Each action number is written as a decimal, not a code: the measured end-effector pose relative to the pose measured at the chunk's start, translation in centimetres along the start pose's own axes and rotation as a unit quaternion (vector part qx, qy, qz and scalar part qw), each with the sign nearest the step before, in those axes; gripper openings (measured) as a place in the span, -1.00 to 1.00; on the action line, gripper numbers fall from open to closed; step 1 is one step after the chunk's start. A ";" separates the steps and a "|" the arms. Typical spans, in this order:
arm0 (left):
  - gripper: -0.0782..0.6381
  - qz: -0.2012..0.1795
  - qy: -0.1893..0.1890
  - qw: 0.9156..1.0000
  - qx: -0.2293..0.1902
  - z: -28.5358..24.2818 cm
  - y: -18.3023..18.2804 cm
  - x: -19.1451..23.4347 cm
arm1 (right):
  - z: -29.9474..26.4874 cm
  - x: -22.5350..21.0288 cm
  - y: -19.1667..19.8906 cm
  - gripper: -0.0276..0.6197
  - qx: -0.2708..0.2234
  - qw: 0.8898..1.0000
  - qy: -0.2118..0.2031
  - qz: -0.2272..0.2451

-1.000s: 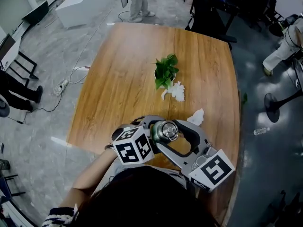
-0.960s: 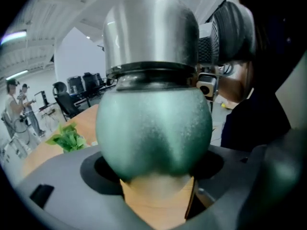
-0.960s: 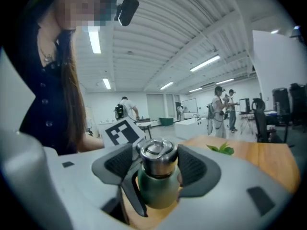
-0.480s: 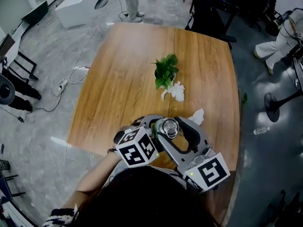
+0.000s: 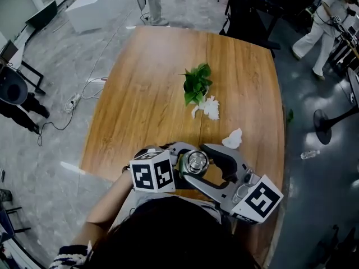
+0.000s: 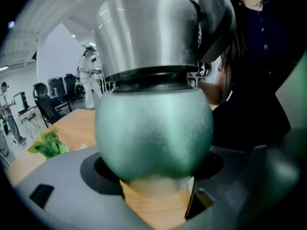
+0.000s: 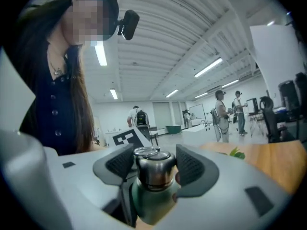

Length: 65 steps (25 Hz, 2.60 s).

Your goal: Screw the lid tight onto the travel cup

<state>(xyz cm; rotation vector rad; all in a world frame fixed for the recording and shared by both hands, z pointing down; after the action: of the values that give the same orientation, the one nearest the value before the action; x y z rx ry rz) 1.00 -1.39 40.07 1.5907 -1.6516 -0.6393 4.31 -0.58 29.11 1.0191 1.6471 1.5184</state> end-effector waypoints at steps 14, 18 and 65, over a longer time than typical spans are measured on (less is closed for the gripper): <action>0.34 0.013 -0.022 1.000 -0.014 0.3 -0.4 0.1 | -0.1 0.1 -0.3 -0.06 0.007 0.999 0.034 -0.021; 0.34 0.009 -0.018 1.000 -0.005 -0.2 -0.3 -0.1 | -0.3 0.0 -0.1 -0.05 0.011 0.999 0.039 -0.003; 0.34 0.075 -0.082 0.994 -0.018 -0.6 -0.1 0.4 | -0.3 -0.6 0.1 -0.05 0.025 0.994 0.109 -0.015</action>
<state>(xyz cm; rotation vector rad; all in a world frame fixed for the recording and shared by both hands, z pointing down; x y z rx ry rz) 1.53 -1.70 40.45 1.4040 -1.8503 -0.7326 4.33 -1.23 29.17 0.8761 1.8496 1.6230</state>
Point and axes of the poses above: the fingertips, and each gripper's own axes: z backward along the fingers, x to its left, y out of its underside, the point moved 5 cm from there along z, backward along the fingers, and after that the axes turned 10 degrees about z, right-handed, at the moved point
